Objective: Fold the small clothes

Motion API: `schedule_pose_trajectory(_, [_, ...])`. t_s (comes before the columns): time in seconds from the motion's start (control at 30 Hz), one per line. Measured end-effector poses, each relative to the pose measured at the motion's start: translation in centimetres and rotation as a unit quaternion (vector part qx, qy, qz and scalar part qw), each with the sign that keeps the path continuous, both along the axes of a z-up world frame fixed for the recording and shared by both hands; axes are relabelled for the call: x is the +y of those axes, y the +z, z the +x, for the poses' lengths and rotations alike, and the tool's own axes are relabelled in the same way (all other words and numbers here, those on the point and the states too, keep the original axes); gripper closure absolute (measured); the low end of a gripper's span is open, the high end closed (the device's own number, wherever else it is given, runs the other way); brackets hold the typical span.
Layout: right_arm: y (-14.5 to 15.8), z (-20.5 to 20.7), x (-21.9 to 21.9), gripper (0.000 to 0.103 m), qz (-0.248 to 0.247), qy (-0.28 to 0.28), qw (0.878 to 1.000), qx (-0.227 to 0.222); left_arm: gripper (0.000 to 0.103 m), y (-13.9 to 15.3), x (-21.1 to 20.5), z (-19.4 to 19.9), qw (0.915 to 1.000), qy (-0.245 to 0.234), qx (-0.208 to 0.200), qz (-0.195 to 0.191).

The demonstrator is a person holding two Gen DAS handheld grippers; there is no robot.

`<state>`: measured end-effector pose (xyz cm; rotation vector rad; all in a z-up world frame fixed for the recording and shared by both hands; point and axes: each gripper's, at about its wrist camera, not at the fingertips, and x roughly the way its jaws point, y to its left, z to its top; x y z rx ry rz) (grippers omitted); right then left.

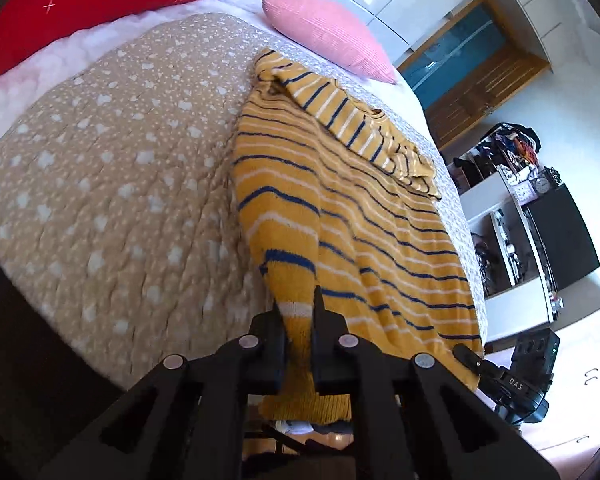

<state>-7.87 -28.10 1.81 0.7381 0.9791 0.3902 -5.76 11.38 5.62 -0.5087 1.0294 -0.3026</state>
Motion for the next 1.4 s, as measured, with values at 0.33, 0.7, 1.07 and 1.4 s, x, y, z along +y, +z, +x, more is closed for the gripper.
schedule_pose_trajectory(0.33, [-2.5, -3.7, -0.3, 0.093, 0.011, 0.026, 0.998, 0.048, 0.094, -2.4, 0.4, -1.1, 0.9992, 0.0, 0.04, -0.006])
schedule_pose_trajectory(0.7, [1.4, -2.7, 0.8, 0.093, -0.048, 0.027, 0.998, 0.006, 0.094, 0.0, 0.7, -0.6, 0.9999, -0.007, 0.005, 0.012])
schedule_pose_trajectory(1.07, [8.2, 4.6, 1.1, 0.092, -0.078, 0.021, 0.993, -0.088, 0.094, 4.9, -0.3, 6.6, 0.9978, -0.013, -0.057, 0.03])
schedule_pose_trajectory(1.4, [10.3, 17.1, 0.2, 0.092, -0.104, -0.005, 0.99, -0.093, 0.094, 5.8, -3.2, 20.1, 0.9972, -0.01, -0.052, 0.052])
